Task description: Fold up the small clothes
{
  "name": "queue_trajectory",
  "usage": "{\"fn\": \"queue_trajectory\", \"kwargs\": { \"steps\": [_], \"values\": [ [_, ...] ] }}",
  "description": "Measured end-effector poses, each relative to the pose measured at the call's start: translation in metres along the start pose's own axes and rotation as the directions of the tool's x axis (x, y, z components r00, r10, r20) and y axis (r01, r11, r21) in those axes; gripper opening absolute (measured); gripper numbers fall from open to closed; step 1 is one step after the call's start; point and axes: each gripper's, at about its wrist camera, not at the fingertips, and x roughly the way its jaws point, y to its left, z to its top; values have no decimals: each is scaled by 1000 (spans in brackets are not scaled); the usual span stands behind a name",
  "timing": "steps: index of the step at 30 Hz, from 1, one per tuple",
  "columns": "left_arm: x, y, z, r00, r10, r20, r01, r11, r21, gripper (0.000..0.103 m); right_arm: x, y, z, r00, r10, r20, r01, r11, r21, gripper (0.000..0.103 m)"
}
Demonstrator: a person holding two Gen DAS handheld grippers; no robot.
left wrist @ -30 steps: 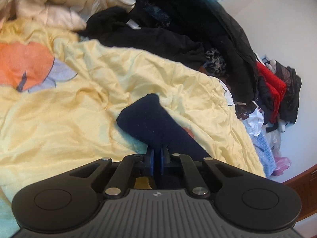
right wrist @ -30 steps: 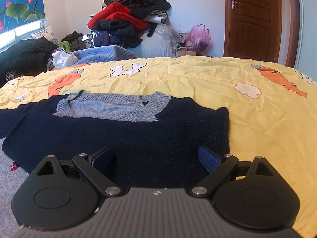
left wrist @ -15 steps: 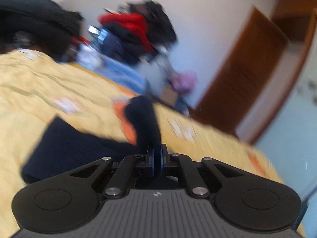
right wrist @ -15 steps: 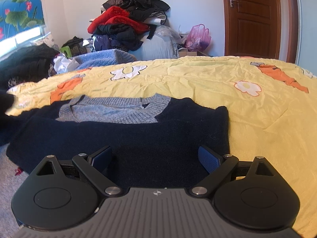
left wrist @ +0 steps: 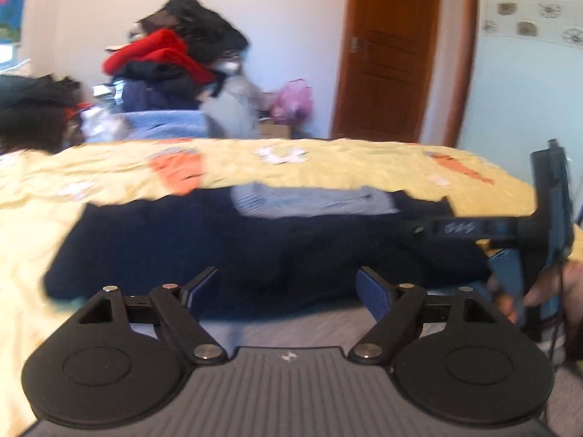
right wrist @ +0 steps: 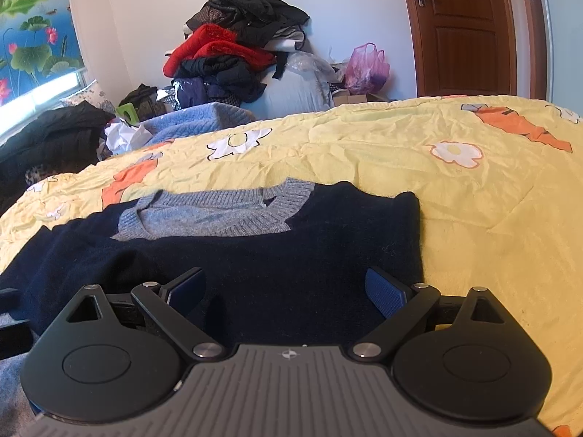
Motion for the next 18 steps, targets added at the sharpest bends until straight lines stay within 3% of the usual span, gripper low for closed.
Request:
{"fn": "queue_trajectory", "kwargs": {
  "steps": [4, 6, 9, 11, 14, 16, 18],
  "values": [
    [-2, 24, -23, 996, 49, -75, -56, 994, -94, 82, 1, 2, 4, 1000, -10, -24, 9, 1000, -18, 94],
    [-1, 31, -28, 994, 59, -88, -70, 990, -121, 82, -5, 9, 14, 998, -10, -59, 12, 1000, 26, 90],
    [0, 35, -30, 993, 86, -79, -98, 983, -153, 82, -19, 21, 23, 978, 200, -52, -189, 967, 168, 90],
    [2, 31, -29, 991, 104, -84, -114, 986, -124, 82, -11, 38, 24, 957, 263, -121, -237, 952, 191, 89],
    [1, 27, -31, 990, 110, -87, -119, 988, -102, 83, 9, 62, 18, 935, 273, -227, -235, 955, 184, 75],
    [1, 29, -31, 992, 101, -82, -110, 987, -118, 83, 17, 74, 14, 933, 260, -250, -227, 962, 154, 56],
    [2, 31, -29, 992, 96, -79, -105, 986, -131, 83, 17, 83, 10, 940, 248, -234, -221, 966, 136, 48]
  ]
}}
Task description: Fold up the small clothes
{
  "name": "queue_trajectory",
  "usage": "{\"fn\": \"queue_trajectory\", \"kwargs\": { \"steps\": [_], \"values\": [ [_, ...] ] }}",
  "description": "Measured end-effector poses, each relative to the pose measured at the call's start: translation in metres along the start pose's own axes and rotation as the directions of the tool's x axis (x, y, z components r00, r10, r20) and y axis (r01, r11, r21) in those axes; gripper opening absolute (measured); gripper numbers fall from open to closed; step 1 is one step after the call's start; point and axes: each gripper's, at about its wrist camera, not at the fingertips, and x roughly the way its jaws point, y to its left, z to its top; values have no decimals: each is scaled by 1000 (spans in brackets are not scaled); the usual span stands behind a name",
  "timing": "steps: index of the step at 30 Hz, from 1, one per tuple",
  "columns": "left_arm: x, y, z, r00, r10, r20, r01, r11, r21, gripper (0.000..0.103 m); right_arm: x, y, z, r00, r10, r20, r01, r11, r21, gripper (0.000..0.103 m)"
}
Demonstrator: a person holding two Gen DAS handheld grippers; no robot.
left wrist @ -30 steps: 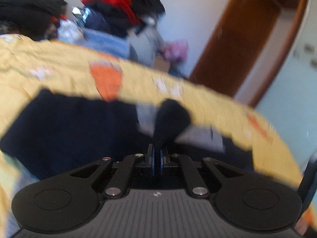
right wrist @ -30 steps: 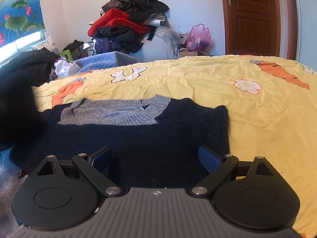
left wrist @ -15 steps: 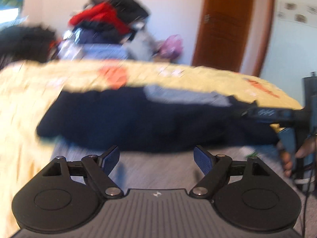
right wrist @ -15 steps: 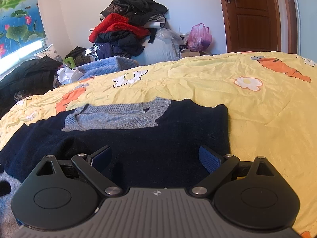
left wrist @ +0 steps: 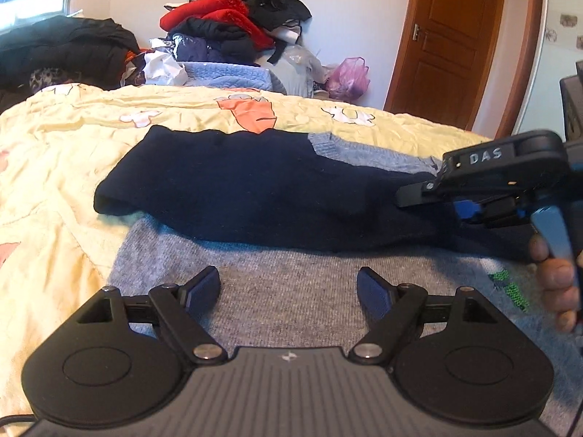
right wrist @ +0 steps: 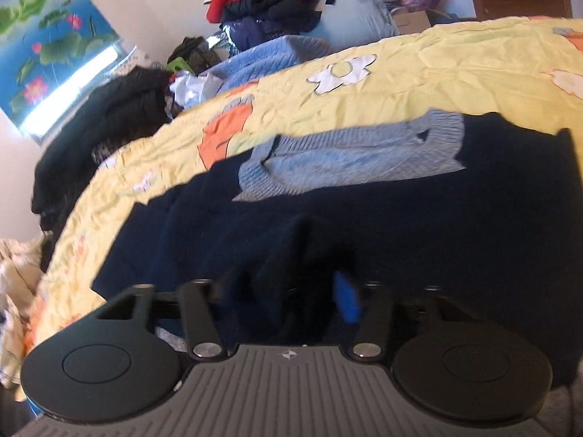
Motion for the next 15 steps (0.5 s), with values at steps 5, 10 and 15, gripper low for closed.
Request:
{"fn": "queue_trajectory", "kwargs": {
  "steps": [5, 10, 15],
  "values": [
    [0, 1, 0, 1000, -7, 2, 7, 1000, -6, 84, -8, 7, 3, 999, -5, 39, 7, 998, -57, 21],
    [-1, 2, 0, 1000, -12, 4, 13, 1000, -16, 84, -41, -1, 26, 989, -60, 138, 81, 985, -154, 20],
    [-1, 3, 1, 1000, -20, 3, 21, 1000, -18, 86, -57, -47, 35, 978, -150, 145, 167, 980, -110, 20]
  ]
}}
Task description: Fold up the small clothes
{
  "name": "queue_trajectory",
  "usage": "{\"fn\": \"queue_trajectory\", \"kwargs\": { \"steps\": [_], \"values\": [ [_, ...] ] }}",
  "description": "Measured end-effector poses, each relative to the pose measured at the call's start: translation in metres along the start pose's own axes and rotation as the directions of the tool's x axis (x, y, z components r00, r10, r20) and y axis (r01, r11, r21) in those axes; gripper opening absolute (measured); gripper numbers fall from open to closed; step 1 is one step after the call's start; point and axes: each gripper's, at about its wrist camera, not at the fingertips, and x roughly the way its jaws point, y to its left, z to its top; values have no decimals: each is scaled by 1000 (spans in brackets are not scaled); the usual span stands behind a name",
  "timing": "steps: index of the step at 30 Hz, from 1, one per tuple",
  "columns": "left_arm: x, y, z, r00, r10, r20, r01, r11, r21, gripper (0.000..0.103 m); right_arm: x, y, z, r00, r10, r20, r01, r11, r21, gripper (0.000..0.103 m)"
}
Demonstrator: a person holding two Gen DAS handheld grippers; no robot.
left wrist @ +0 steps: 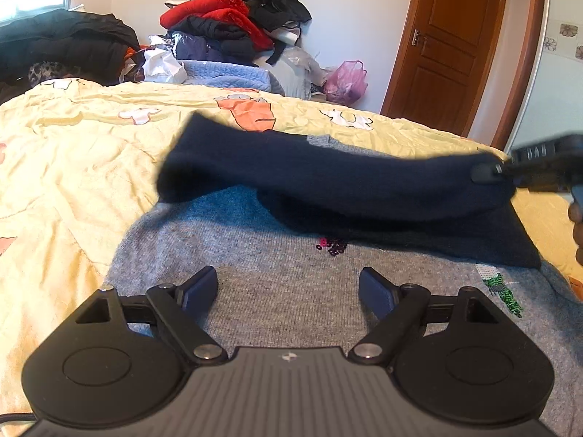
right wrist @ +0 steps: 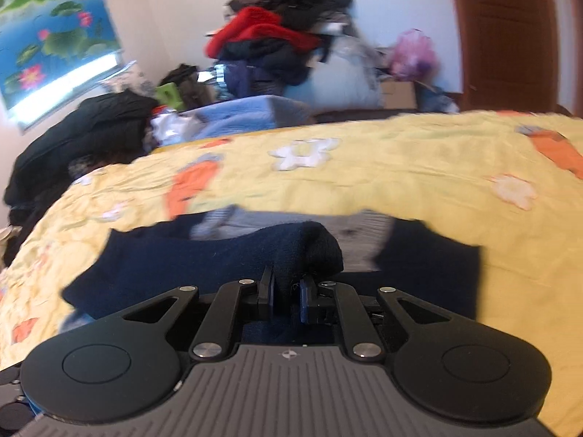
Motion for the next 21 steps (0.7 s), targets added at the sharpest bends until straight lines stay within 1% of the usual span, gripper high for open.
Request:
{"fn": "queue_trajectory", "kwargs": {
  "steps": [4, 7, 10, 11, 12, 13, 14, 15, 16, 17, 18, 19, 21],
  "values": [
    [0, 0, 0, 1000, 0, -1, 0, 1000, 2, 87, 11, -22, -18, 998, -36, -50, 38, 999, 28, 20],
    [1, -1, 0, 1000, 6, -4, -6, 1000, 11, 87, 17, -20, -30, 998, -46, -42, 47, 999, 22, 20],
    [2, -4, 0, 1000, 12, -6, -12, 1000, 19, 87, 18, -19, -28, 998, -54, -43, 56, 998, 28, 20],
    [2, -4, 0, 1000, 13, -6, -13, 1000, 20, 87, 16, -20, -25, 997, -63, -44, 64, 997, 39, 23],
    [2, -4, 0, 1000, 13, -6, -13, 1000, 20, 87, 12, -21, -23, 996, -80, -32, 82, 995, 51, 28],
    [2, -5, 0, 1000, 14, -6, -14, 1000, 20, 87, 3, -20, -20, 994, -108, 6, 107, 993, 57, 34],
    [2, -5, 0, 1000, 14, -6, -14, 1000, 20, 87, -5, -17, -19, 989, -138, 56, 135, 989, 58, 36],
    [2, -4, 0, 1000, 14, -7, -14, 1000, 21, 87, -13, -14, -17, 984, -148, 100, 143, 988, 59, 36],
    [2, -4, 0, 1000, 14, -7, -14, 1000, 22, 87, -18, -11, -16, 984, -129, 126, 122, 991, 63, 36],
    [2, -4, 0, 1000, 15, -8, -15, 1000, 23, 87, -19, -7, -15, 987, -94, 129, 87, 995, 57, 36],
    [2, -4, 0, 1000, 16, -8, -16, 1000, 25, 88, -18, 1, -15, 991, -66, 117, 63, 997, 32, 36],
    [2, -5, 1, 1000, 17, -9, -17, 999, 27, 88, -13, 9, -17, 993, -56, 99, 57, 998, -7, 36],
    [1, -5, 1, 1000, 21, -9, -20, 999, 28, 88, 2, 23, -23, 996, -64, 56, 68, 994, -81, 36]
  ]
}}
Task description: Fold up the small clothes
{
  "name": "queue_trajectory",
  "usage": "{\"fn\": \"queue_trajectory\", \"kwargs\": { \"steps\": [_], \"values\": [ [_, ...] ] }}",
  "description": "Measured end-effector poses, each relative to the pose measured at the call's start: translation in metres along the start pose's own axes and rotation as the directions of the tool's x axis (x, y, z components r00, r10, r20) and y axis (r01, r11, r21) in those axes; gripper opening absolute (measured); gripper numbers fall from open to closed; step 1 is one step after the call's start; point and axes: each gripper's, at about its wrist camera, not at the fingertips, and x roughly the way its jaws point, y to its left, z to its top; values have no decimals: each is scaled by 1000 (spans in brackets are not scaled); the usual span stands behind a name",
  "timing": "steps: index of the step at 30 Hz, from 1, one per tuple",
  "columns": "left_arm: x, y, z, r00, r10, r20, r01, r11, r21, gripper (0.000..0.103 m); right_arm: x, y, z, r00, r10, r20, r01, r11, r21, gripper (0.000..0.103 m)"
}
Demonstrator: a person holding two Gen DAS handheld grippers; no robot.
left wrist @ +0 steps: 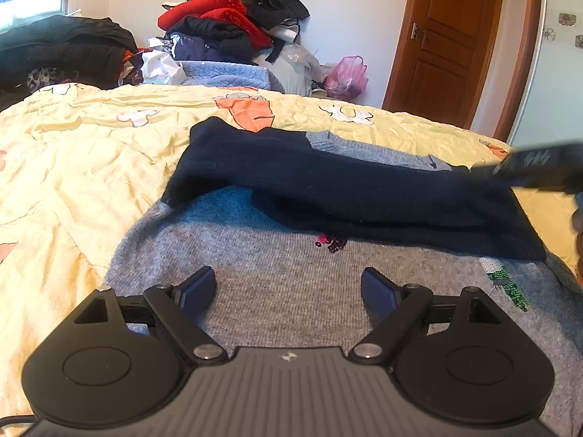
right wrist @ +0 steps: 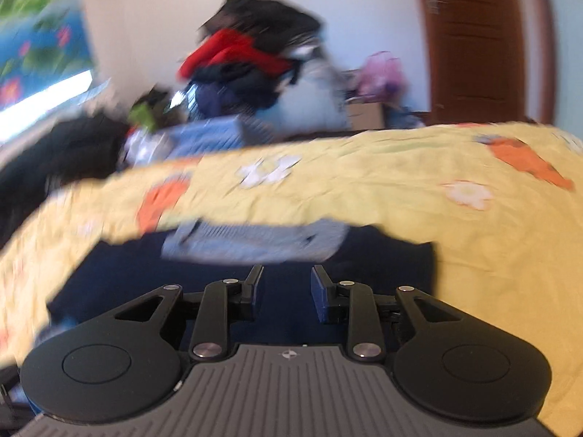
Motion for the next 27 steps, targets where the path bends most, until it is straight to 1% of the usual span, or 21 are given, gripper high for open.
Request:
{"fn": "queue_trajectory", "kwargs": {
  "steps": [1, 3, 4, 5, 6, 8, 10, 11, 13, 15, 16, 17, 19, 21, 24, 26, 27],
  "values": [
    [0, 0, 0, 1000, 1, 0, -1, 1000, 0, 88, 9, 3, -4, 1000, -7, -26, 7, 1000, -14, 36],
    [0, 0, 0, 1000, 2, 0, -2, 1000, 0, 88, 25, 1, -15, 997, -26, -69, 26, 1000, -6, 35],
    [0, 0, 0, 1000, 1, 0, -1, 1000, 0, 88, 24, -1, -21, 999, -22, -26, 21, 1000, -13, 34],
    [0, 0, 0, 1000, 0, 0, 0, 1000, -2, 88, 24, -3, -25, 1000, -13, -10, 13, 1000, -21, 34],
    [0, 0, 0, 1000, -1, -1, 1, 1000, -4, 89, 23, -4, -27, 1000, -3, -2, 3, 1000, -14, 34],
    [0, 0, 1, 1000, -7, -3, 7, 1000, -4, 90, 21, -3, -24, 1000, -5, -21, 5, 1000, -22, 34],
    [0, 0, 1, 1000, -7, -3, 7, 1000, -4, 90, 14, 3, -20, 998, -42, -46, 40, 999, -35, 34],
    [0, 0, 1, 1000, -7, -2, 7, 1000, -5, 90, 7, 7, -19, 997, -59, -41, 58, 998, -36, 35],
    [0, 1, 1, 1000, -8, -2, 8, 1000, -8, 90, -16, 16, -26, 999, -46, -2, 46, 998, -46, 41],
    [0, 1, 1, 1000, -6, -2, 6, 1000, -5, 90, -37, 21, -41, 1000, -28, 13, 28, 999, -43, 42],
    [0, 1, 1, 1000, -7, -2, 7, 1000, -6, 90, -42, 21, -49, 1000, -25, -1, 25, 999, -29, 42],
    [0, 1, 2, 1000, -6, -3, 6, 1000, -3, 90, -43, 21, -57, 999, -30, -25, 30, 999, -23, 42],
    [1, 1, 2, 1000, -4, -6, 4, 1000, 3, 91, -39, 19, -69, 995, -74, -67, 72, 997, -35, 41],
    [2, -1, 2, 1000, 4, -11, -3, 1000, 17, 91, -37, 16, -74, 996, -77, -52, 75, 996, -39, 41],
    [5, -6, 2, 1000, 13, -22, -12, 999, 43, 94, -34, 16, -69, 994, -90, -65, 89, 996, -14, 41],
    [6, -8, 2, 999, 17, -30, -16, 998, 60, 96, -41, 20, -68, 991, -107, -77, 109, 994, 22, 42],
    [7, -9, 2, 999, 20, -34, -17, 998, 68, 97, -46, 22, -71, 992, -104, -76, 107, 994, 32, 44]
  ]
}}
